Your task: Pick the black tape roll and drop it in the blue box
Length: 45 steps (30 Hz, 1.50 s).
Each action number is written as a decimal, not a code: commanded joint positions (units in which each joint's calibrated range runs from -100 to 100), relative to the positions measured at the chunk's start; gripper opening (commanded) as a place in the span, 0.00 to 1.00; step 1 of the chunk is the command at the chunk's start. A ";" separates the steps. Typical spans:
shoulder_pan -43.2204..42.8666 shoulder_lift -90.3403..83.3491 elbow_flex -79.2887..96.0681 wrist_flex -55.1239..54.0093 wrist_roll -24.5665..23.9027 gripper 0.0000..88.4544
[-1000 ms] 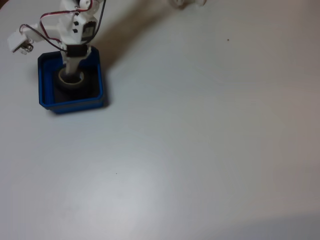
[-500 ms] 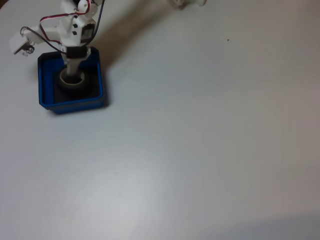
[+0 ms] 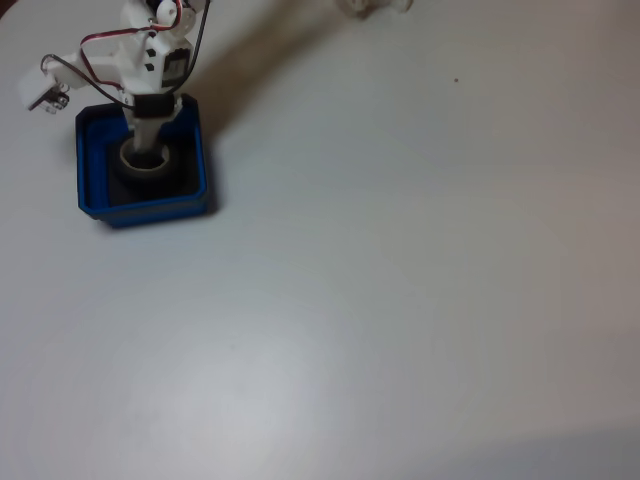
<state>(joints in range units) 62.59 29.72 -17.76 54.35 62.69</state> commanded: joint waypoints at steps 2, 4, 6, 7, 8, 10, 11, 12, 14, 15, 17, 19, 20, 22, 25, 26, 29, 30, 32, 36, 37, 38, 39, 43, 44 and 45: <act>-0.40 -1.13 -3.99 -1.13 1.48 0.05; -0.40 -1.13 -3.99 -1.13 1.57 0.10; -0.40 -1.13 -3.99 -1.13 1.57 0.14; -0.40 -1.13 -3.99 -1.13 1.57 0.16; -0.40 -1.13 -4.08 -1.13 1.57 0.17; -0.40 -1.13 -4.08 -1.13 1.57 0.17; -0.40 -1.13 -4.08 -1.13 1.57 0.17; -0.40 -1.13 -4.08 -1.13 1.57 0.17; -0.40 -1.13 -4.16 -1.13 1.57 0.17; -0.40 -1.13 -4.16 -1.13 1.48 0.17; -0.40 -1.21 -4.25 -1.13 1.48 0.17; -0.40 -1.29 -4.25 -1.13 1.48 0.17; -0.40 -1.29 -4.25 -1.13 1.48 0.17; -0.40 -1.46 -4.34 -1.13 1.48 0.16; -0.50 -1.54 -5.33 -1.13 1.48 0.11; -0.50 -1.54 -5.87 -1.13 1.48 0.09; -0.50 -1.63 -6.68 -1.13 1.48 0.01; -0.50 -1.79 -6.68 -1.13 1.48 0.00; -0.80 -1.96 -6.68 -1.13 1.48 0.00; -1.48 -2.71 -6.68 -1.13 1.48 0.01; -1.48 -3.22 -6.68 -1.13 1.48 0.01; -1.58 -3.72 -6.68 -1.05 1.48 0.01; -1.87 -4.14 -6.68 -1.05 1.48 0.01; -5.48 -5.06 -6.68 -1.13 1.48 0.01; -6.46 -5.31 -6.68 -1.13 1.48 0.01; -7.44 -5.72 -6.68 -1.13 1.48 0.01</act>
<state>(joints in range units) 57.25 29.72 -20.27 54.35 63.94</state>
